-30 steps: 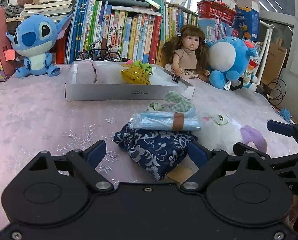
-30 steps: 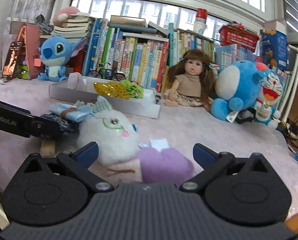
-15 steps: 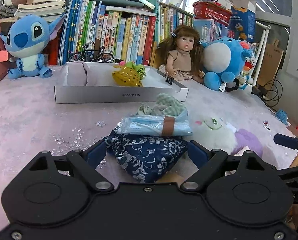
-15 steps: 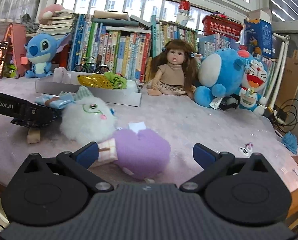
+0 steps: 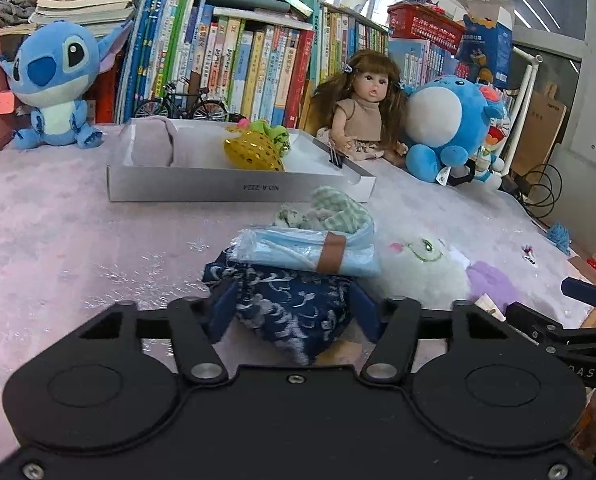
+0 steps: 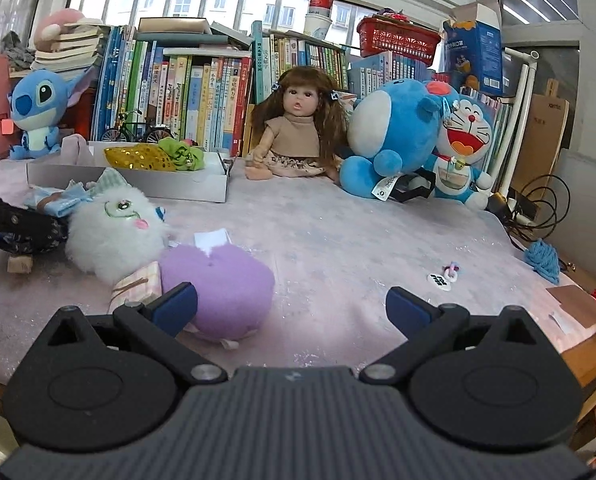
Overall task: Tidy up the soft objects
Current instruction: 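Grasp the blue floral pouch with the left tool while the right tool grasps the purple heart plush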
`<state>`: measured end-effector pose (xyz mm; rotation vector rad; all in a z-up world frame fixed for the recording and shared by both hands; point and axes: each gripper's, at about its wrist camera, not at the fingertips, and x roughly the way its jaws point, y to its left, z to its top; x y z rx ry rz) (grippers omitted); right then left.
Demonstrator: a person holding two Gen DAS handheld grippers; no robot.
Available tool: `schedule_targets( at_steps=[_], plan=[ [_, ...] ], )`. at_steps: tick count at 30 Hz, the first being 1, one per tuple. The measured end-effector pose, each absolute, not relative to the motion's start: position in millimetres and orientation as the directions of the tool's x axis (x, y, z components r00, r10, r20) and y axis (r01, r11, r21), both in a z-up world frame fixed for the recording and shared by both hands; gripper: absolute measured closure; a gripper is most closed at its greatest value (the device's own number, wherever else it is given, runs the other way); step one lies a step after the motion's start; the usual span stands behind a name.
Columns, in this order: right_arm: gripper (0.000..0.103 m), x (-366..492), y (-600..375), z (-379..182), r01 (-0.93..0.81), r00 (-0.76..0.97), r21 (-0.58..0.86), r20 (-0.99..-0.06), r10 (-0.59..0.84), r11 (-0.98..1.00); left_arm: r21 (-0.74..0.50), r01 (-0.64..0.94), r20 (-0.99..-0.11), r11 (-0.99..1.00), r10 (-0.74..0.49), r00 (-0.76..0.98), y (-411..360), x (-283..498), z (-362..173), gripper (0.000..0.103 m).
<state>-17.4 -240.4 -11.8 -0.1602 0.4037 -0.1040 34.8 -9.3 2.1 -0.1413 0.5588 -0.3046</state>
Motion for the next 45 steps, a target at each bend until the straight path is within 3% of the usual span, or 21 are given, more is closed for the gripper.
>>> schedule_targets(
  at_steps=[6, 13, 20, 30, 41, 45],
  plan=[
    [0.000, -13, -238, -13, 0.069, 0.913, -0.172, -0.385, -0.131, 0.983, -0.205, 0.192, -0.504, 0.960, -0.271, 0.820, 8, 32, 7, 0.056],
    [0.000, -7, -236, -14, 0.052, 0.911, -0.132, -0.401, -0.102, 0.990, -0.152, 0.122, -0.508, 0.981, -0.184, 0.841, 34, 28, 13, 0.056],
    [0.000, -1, -225, -18, 0.018, 0.908, -0.159, -0.411, -0.083, 0.987, -0.109, 0.086, -0.511, 0.990, -0.130, 0.850, 43, 22, 11, 0.052],
    [0.000, 15, -212, -24, -0.034, 0.900, -0.185, -0.433, -0.050, 0.982, -0.090, 0.057, -0.511, 0.994, -0.095, 0.855, 43, 22, 6, 0.033],
    [0.002, 25, -209, -25, -0.058, 0.893, -0.158, -0.450, -0.020, 0.986, -0.103, 0.050, -0.528, 0.993, -0.097, 0.843, 34, 33, -2, 0.025],
    [0.008, 25, -212, -25, -0.062, 0.885, -0.116, -0.466, 0.001, 0.991, -0.096, 0.059, -0.542, 0.994, -0.102, 0.834, 28, 36, -5, 0.030]
  ],
)
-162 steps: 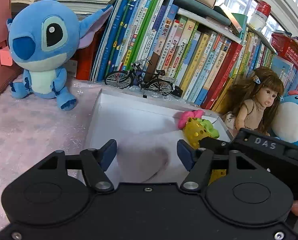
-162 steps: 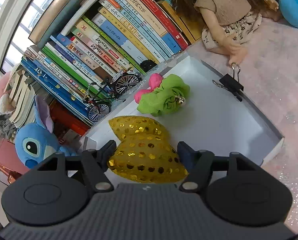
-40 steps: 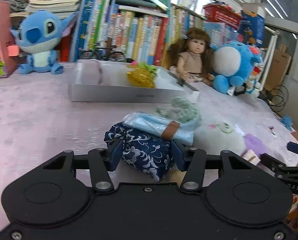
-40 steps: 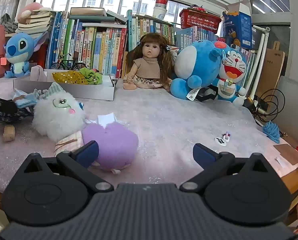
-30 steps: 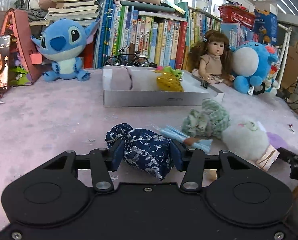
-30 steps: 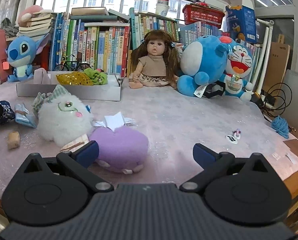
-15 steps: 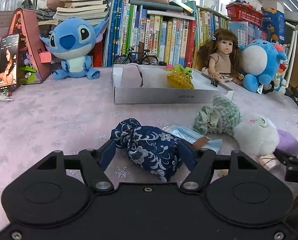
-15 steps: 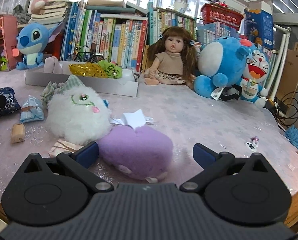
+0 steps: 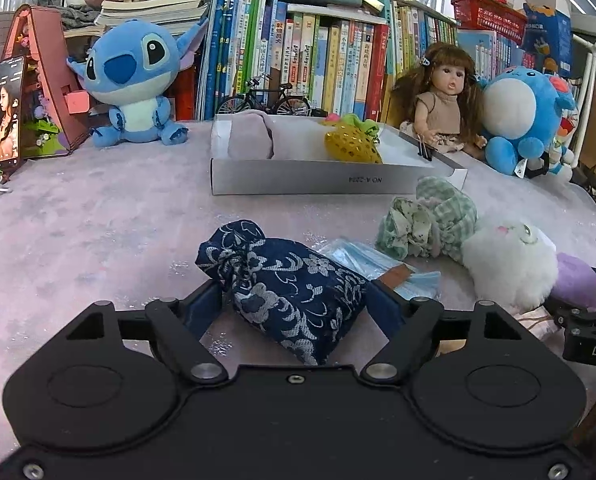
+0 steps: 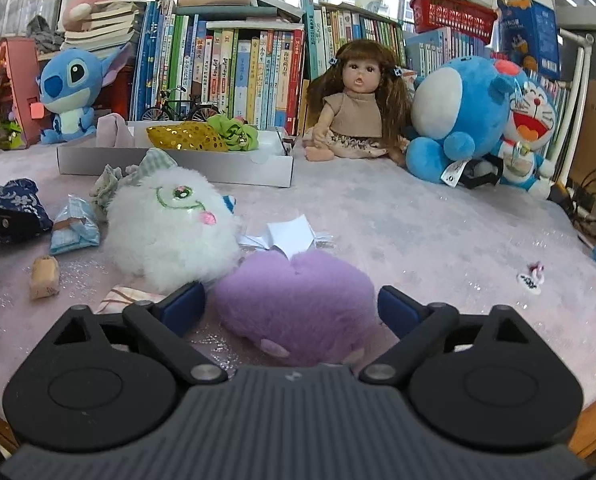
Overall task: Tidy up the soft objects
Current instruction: 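Grasp the blue floral pouch with the left tool while the right tool grasps the purple heart plush, then carry the pouch with the left tool while the right tool carries the purple heart to the tray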
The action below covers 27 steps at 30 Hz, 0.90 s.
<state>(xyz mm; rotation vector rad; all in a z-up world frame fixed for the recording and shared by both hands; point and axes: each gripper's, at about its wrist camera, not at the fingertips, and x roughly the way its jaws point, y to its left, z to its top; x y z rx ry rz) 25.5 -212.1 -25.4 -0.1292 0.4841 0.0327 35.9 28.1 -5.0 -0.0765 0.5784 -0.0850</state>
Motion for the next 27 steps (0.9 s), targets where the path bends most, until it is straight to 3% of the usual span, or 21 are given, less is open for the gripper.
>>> schedule_targets(
  at_steps=[3, 6, 16, 27],
  plan=[
    [0.023, 24, -212, -24, -0.054, 0.887, -0.107, -0.462, -0.002, 0.993, -0.103, 0.064, -0.543, 0.993, -0.110, 0.832, 26, 36, -5, 0.047],
    [0.025, 23, -216, -21, -0.050, 0.888, -0.064, -0.460, 0.015, 0.997, -0.131, 0.067, -0.531, 0.989, -0.127, 0.838, 29, 33, -2, 0.056],
    [0.026, 17, -225, 3, -0.009, 0.928, -0.041, -0.374, -0.007, 0.999, -0.159, 0.042, -0.501, 0.986, -0.117, 0.857, 39, 33, 15, 0.060],
    [0.026, 45, -226, 32, -0.045, 0.935, 0.029, -0.350, 0.052, 0.999, -0.173, 0.055, -0.458, 0.983, -0.130, 0.879, 44, 55, 42, 0.063]
  ],
)
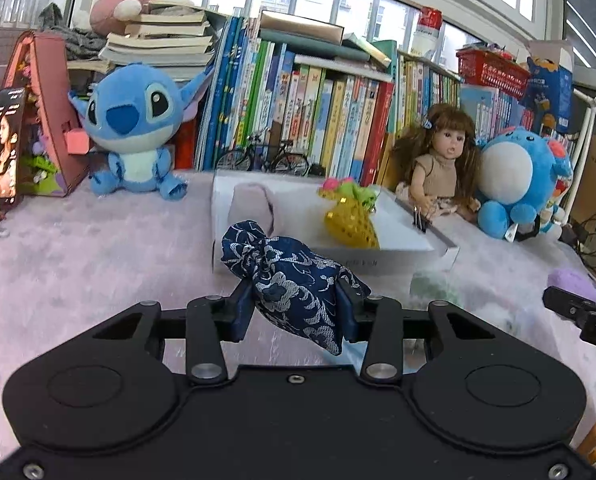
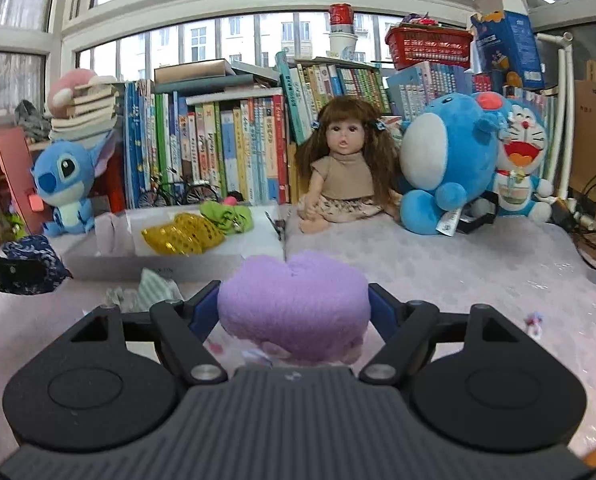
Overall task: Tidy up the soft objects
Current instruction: 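Carry the pouch with the left tool while the right tool carries the purple heart to the tray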
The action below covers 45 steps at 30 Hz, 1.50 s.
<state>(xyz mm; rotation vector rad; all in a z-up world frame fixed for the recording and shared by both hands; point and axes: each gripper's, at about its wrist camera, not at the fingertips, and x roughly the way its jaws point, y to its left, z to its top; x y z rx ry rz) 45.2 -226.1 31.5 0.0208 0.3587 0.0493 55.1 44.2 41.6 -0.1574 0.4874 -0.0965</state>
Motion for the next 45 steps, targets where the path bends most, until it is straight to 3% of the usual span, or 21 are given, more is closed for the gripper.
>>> schedule_targets(
  at_steps=[18, 30, 38, 45],
  plan=[
    [0.026, 144, -210, 68, -0.160, 0.883, 0.198, -0.409, 0.230, 0.967, -0.295, 0.036, -0.429, 0.955, -0.165, 0.888, 69, 142, 81, 0.064],
    [0.026, 224, -187, 85, -0.167, 0.841, 0.257, -0.466, 0.273, 0.952, -0.392, 0.007, -0.509, 0.920, -0.223, 0.831, 86, 247, 92, 0.063],
    [0.026, 259, -182, 61, -0.121, 0.801, 0.386, -0.506, 0.319, 0.915, -0.425, -0.082, -0.577, 0.901, -0.200, 0.792, 90, 302, 75, 0.063],
    [0.025, 274, -168, 42, -0.112, 0.784, 0.392, -0.530, 0.323, 0.913, -0.441, -0.108, -0.598, 0.891, -0.201, 0.776, 90, 327, 67, 0.063]
  ],
)
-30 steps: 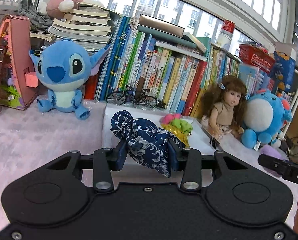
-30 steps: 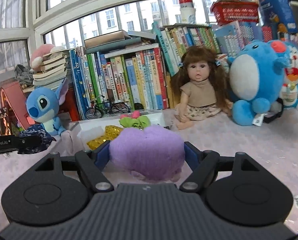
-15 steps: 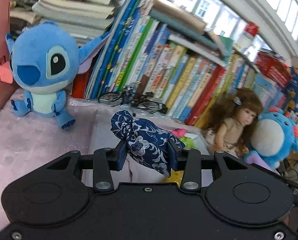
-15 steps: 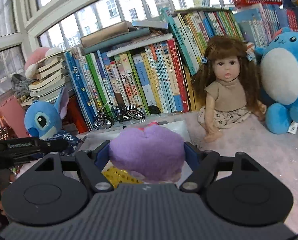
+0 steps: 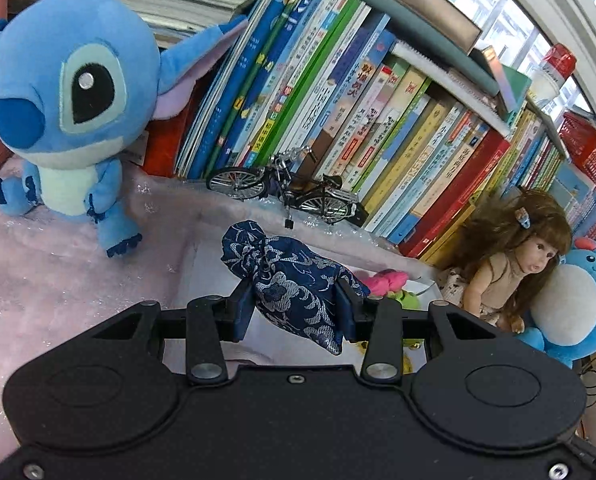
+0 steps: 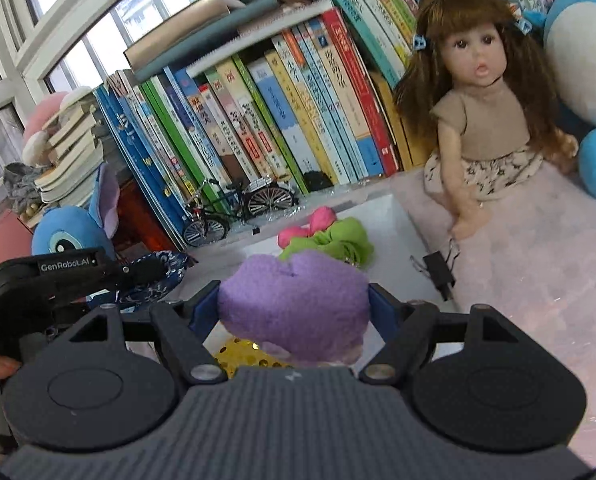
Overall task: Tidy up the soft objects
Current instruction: 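Carry the pouch with the left tool while the right tool carries the purple heart to the tray, then release the pouch into the tray with the left tool while the right tool releases the purple heart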
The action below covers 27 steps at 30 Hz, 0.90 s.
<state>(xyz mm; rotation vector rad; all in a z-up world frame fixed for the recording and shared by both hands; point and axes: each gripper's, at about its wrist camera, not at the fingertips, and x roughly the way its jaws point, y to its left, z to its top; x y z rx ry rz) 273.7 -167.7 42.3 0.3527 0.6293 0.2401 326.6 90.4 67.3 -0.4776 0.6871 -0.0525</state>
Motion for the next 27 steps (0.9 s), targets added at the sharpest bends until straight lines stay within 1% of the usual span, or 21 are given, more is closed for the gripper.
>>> schedule_targets(
  at_steps=[8, 12, 21, 22, 24, 25, 26, 27],
  plan=[
    [0.025, 281, -158, 25, -0.075, 0.778, 0.330, -0.571, 0.262, 0.941, -0.413, -0.114, -0.620, 0.903, -0.187, 0.762, 84, 336, 51, 0.063],
    [0.025, 284, -160, 19, -0.068, 0.765, 0.364, -0.578, 0.282, 0.929, -0.398, -0.124, -0.636, 0.909, -0.176, 0.751, 84, 338, 40, 0.061],
    [0.024, 289, -156, 11, -0.059, 0.741, 0.364, -0.608, 0.285, 0.930, -0.407, -0.136, -0.633, 0.903, -0.172, 0.754, 87, 338, 28, 0.059],
    [0.023, 290, -156, 11, -0.061, 0.736, 0.367, -0.612, 0.290, 0.928, -0.407, -0.138, -0.634, 0.903, -0.170, 0.755, 87, 338, 28, 0.058],
    [0.022, 290, -156, 11, -0.058, 0.733, 0.365, -0.617, 0.287, 0.929, -0.403, -0.138, -0.632, 0.905, -0.166, 0.757, 86, 337, 28, 0.048],
    [0.015, 289, -156, 12, -0.057, 0.733, 0.362, -0.618, 0.285, 0.930, -0.398, -0.139, -0.632, 0.907, -0.161, 0.758, 86, 336, 28, 0.045],
    [0.013, 289, -156, 12, -0.059, 0.733, 0.364, -0.616, 0.288, 0.929, -0.392, -0.139, -0.629, 0.909, -0.155, 0.761, 85, 335, 30, 0.037],
    [0.012, 288, -157, 13, -0.058, 0.734, 0.367, -0.614, 0.289, 0.929, -0.389, -0.134, -0.623, 0.911, -0.153, 0.767, 84, 333, 31, 0.032]
  ],
)
